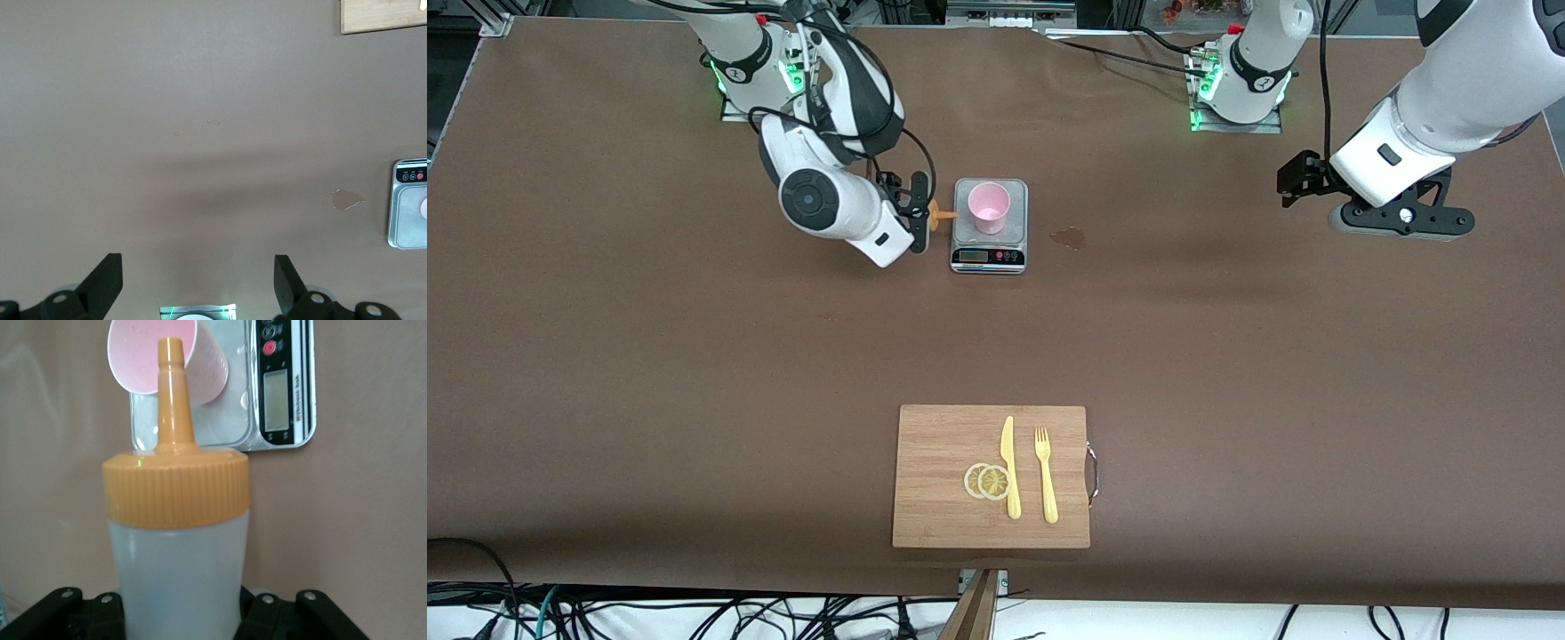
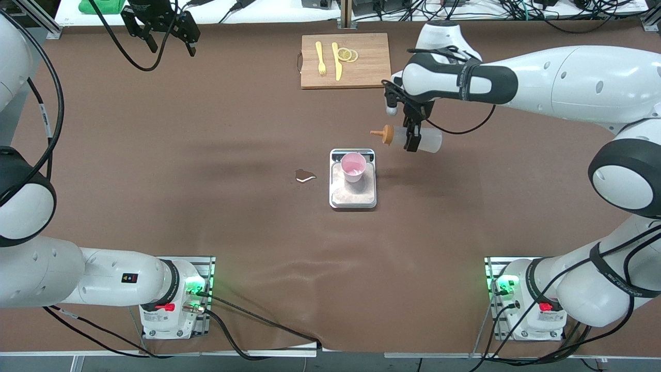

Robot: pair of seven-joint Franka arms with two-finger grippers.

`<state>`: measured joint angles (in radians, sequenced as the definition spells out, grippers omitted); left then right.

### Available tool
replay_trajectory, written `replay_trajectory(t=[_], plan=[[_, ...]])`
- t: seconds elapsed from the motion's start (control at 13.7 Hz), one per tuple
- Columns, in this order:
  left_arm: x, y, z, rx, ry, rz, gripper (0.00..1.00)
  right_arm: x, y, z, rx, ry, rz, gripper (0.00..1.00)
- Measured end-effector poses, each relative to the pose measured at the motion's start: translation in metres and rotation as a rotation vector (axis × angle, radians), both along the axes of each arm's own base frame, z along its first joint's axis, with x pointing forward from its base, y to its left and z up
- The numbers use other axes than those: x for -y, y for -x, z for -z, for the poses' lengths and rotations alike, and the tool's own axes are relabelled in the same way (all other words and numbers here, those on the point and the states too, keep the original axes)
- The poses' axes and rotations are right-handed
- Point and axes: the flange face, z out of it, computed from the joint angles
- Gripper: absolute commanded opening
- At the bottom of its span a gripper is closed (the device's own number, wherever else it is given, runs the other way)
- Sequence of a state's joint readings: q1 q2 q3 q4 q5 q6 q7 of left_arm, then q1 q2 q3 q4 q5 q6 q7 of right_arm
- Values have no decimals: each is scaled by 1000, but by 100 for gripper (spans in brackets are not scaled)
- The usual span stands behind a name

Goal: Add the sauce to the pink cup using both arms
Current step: 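Carry the bottle with the right gripper toward the pink cup, then tilt the bottle nozzle over the pink cup with the right gripper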

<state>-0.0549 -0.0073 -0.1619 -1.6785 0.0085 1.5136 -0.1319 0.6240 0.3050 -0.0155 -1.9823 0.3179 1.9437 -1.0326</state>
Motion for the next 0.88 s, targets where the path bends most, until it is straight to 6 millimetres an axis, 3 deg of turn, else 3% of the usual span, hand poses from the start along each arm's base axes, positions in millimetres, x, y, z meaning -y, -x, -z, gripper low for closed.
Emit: replay_trajectory(t=[0.88], plan=[[0, -1, 1, -2, -2, -14, 100, -41, 47, -2, -4, 188, 31, 0]])
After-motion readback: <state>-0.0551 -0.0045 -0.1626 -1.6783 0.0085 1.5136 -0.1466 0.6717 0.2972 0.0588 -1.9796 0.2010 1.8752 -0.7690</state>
